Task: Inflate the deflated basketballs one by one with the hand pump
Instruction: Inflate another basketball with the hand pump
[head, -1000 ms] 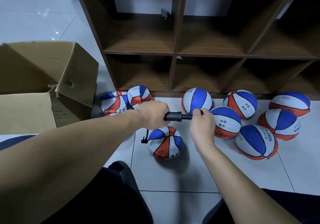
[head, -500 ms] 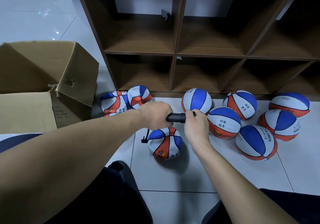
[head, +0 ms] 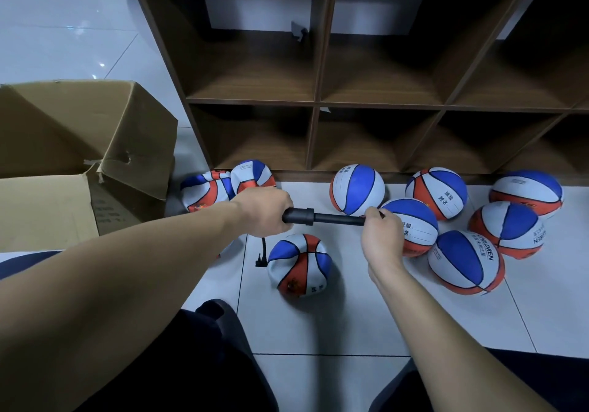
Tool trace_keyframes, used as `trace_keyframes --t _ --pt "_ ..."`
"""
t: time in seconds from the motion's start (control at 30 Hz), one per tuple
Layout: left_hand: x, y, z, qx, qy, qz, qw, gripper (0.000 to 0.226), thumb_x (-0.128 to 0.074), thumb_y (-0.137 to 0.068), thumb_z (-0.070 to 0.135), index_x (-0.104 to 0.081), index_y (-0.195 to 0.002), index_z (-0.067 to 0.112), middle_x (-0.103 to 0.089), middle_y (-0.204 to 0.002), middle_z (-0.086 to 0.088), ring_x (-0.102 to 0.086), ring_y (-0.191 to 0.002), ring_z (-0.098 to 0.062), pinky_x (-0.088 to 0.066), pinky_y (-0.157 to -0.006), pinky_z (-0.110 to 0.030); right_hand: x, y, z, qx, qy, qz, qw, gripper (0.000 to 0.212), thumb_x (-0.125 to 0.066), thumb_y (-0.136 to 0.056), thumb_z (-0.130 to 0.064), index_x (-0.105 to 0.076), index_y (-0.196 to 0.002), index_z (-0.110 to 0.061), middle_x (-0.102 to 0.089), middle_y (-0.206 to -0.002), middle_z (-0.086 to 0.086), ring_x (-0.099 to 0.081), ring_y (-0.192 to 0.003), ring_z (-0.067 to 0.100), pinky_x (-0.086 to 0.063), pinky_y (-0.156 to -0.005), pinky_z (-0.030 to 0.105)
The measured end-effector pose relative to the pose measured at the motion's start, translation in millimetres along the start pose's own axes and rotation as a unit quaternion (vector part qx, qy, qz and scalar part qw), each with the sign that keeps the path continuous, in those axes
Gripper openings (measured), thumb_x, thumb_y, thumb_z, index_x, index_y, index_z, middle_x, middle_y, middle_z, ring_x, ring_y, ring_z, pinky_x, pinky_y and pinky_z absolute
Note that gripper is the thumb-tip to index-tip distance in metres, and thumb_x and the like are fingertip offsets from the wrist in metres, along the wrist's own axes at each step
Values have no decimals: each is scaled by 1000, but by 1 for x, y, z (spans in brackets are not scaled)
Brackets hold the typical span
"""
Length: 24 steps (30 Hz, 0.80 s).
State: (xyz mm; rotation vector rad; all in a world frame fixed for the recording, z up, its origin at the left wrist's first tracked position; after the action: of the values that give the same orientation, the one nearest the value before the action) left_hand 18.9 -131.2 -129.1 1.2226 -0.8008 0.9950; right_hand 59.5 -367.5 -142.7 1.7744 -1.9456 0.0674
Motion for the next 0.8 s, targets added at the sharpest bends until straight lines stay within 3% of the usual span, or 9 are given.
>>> trace_keyframes --t 0.27,0.8 --pt "-2 1 19 -10 1 15 1000 19 -64 -97 34 -60 -79 27 -65 -75 1 -63 -69 -20 -52 -59 -33 -21 19 -5 46 40 -32 998 35 -49 -103 -20 -41 -71 -12 -46 -72 4 -40 -66 22 -33 -61 41" --pt "-1 -4 30 -35 7 7 999 17 -65 -96 37 -64 -83 27 -66 -73 2 -65 -69 -22 -58 -63 -38 -34 25 -5 36 34 -88 995 30 -50 -104 -25 -43 -76 -13 -43 -72 3 -41 -67 21 -36 -62 37"
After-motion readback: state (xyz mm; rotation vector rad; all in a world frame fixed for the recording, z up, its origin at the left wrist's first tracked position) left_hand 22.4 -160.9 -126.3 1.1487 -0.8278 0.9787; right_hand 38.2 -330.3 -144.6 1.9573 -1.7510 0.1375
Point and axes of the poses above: each hand's wrist, its own y-axis away from the middle knuckle, its own x-axis out of the back of the hand, z = x × y, the point moved 2 cm from there along -y, towards the middle knuckle
